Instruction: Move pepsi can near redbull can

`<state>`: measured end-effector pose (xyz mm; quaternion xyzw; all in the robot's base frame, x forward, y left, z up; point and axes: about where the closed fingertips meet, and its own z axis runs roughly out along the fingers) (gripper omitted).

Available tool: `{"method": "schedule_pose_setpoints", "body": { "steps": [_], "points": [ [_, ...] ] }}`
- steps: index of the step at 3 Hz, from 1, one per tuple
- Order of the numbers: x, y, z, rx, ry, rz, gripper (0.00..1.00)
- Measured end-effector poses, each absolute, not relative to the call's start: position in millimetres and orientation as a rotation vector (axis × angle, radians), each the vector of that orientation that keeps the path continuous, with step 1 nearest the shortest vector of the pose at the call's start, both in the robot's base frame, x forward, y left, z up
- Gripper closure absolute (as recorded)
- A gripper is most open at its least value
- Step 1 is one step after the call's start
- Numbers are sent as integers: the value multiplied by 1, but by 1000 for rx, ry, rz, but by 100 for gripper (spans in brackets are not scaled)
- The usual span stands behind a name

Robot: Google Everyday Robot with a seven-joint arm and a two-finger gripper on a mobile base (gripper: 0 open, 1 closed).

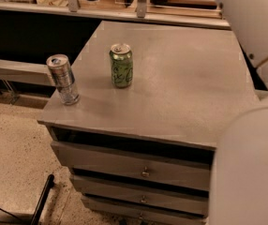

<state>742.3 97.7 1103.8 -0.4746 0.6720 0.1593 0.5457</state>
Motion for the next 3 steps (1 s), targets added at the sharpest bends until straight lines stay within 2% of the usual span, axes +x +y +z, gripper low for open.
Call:
{"method": "schedule_pose_setpoints", "body": {
  "steps": [1, 3],
  "points": [
    [683, 77, 1141, -1063, 1579, 345, 100],
    [669, 82, 1112, -1104, 1624, 339, 100]
  ]
}}
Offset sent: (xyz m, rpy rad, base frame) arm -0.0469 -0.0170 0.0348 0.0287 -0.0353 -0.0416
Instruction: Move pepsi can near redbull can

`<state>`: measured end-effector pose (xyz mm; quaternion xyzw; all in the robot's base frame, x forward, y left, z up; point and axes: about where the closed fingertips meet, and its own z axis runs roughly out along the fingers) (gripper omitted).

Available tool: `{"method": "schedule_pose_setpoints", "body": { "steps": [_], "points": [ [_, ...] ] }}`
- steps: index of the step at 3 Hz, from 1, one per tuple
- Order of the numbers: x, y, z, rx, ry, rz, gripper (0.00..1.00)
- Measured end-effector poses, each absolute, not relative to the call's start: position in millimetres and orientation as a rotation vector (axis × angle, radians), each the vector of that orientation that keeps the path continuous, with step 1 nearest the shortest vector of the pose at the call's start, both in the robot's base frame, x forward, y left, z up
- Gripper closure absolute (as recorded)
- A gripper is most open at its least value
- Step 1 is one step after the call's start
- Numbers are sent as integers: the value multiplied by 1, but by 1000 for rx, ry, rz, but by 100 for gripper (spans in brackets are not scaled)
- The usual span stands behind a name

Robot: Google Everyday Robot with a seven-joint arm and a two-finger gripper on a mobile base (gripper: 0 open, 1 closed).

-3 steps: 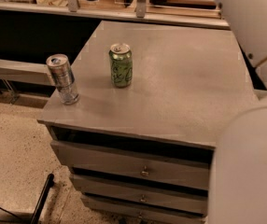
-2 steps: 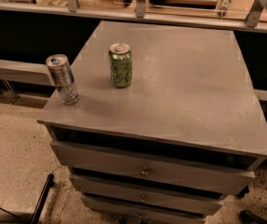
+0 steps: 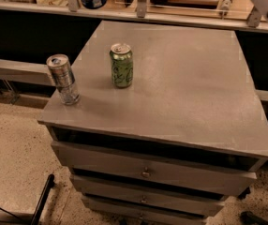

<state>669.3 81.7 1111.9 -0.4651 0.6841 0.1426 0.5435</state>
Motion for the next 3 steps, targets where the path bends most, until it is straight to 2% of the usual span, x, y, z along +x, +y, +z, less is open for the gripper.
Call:
{"method": "schedule_pose_setpoints", "body": {
  "steps": [1, 3],
  "points": [
    [662, 78, 1106, -1068, 1624, 429, 100],
    [579, 75, 1085, -960, 1590, 745, 100]
  ]
}}
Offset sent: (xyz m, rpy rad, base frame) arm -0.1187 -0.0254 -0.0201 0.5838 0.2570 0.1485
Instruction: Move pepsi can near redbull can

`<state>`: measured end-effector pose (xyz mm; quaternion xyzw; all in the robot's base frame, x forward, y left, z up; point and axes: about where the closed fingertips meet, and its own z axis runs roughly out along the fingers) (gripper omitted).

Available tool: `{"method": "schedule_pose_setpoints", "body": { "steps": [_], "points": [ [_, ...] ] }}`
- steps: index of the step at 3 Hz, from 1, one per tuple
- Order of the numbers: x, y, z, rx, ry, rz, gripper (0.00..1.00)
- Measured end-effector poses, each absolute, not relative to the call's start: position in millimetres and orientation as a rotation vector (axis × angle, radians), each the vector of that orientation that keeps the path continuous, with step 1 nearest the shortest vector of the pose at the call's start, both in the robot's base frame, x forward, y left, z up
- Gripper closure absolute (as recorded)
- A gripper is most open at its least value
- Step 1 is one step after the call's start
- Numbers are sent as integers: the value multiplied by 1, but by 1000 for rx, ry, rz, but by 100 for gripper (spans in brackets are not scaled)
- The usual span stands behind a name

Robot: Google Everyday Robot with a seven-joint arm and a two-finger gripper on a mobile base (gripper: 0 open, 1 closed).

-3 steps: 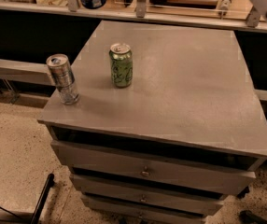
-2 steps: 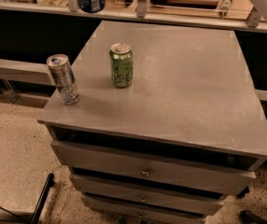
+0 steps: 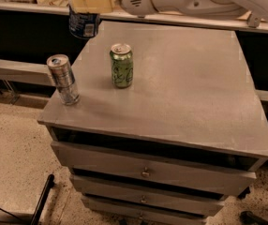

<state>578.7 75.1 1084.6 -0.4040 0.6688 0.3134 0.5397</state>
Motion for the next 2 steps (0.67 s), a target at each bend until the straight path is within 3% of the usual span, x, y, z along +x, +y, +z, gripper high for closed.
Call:
{"method": "schedule_pose_setpoints", "body": {
  "steps": [2],
  "points": [
    [505, 73, 1040, -1032, 1685, 924, 100]
  ]
}}
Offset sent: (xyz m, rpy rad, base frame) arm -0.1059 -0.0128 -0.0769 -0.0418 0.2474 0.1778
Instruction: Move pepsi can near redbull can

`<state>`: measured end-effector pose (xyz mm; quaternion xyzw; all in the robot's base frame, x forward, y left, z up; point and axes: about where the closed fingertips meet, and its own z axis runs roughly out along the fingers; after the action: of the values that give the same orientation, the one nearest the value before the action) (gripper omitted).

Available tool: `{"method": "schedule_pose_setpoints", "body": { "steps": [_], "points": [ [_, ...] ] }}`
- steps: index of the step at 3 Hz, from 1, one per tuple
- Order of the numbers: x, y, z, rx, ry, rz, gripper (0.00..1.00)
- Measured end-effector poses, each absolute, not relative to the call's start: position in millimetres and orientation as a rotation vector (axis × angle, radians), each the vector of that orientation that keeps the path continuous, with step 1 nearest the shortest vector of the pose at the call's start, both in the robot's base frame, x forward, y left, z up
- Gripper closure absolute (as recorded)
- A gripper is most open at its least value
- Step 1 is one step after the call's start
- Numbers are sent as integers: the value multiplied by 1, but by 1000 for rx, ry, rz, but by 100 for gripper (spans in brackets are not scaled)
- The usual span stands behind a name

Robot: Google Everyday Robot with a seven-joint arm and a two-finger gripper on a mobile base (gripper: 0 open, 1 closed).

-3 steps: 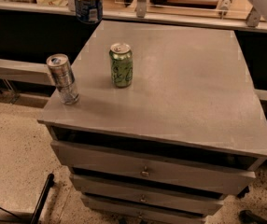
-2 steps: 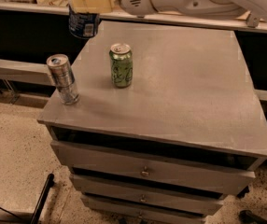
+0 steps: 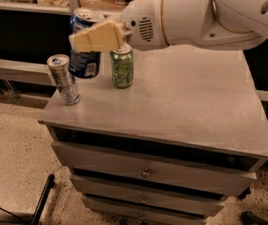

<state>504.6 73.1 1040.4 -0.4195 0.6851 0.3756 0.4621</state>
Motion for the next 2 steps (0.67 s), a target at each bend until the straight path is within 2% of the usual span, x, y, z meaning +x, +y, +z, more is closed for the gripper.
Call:
{"method": "schedule_pose_setpoints", "body": {
  "steps": [2],
  "points": [
    [485, 88, 987, -1206, 1719, 790, 100]
  ]
}}
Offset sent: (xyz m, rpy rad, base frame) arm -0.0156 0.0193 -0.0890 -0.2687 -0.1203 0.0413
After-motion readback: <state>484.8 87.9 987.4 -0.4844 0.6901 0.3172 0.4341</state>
